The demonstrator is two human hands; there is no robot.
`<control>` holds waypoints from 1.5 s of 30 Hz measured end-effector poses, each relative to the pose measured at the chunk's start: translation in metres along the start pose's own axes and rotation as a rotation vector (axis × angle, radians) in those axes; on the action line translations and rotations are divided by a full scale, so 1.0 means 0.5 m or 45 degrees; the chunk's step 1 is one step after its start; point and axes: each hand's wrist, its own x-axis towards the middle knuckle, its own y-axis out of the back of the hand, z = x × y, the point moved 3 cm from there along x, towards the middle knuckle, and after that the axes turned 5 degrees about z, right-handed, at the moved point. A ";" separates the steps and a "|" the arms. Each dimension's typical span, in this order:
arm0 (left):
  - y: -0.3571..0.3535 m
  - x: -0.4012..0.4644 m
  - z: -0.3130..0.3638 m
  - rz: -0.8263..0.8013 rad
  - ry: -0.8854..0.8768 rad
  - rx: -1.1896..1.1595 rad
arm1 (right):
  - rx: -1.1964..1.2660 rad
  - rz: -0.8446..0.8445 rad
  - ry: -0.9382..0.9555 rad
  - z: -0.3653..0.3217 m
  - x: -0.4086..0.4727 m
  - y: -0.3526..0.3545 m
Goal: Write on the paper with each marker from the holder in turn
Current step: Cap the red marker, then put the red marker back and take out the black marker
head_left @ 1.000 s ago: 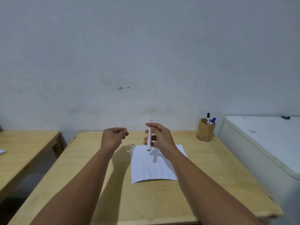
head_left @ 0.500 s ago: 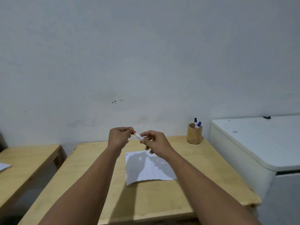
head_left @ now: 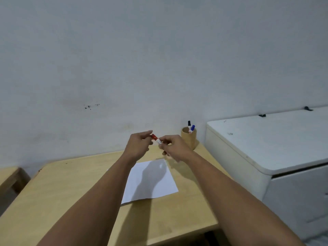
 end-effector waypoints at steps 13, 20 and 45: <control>-0.322 0.202 -0.106 -0.096 0.015 0.240 | -0.241 0.565 0.026 0.060 0.275 0.248; -0.387 0.255 -0.144 -0.116 -0.093 0.324 | -0.216 0.558 -0.063 0.137 0.327 0.240; -0.389 0.227 -0.100 -0.093 -0.214 0.521 | -0.165 0.444 -0.280 0.182 0.265 0.245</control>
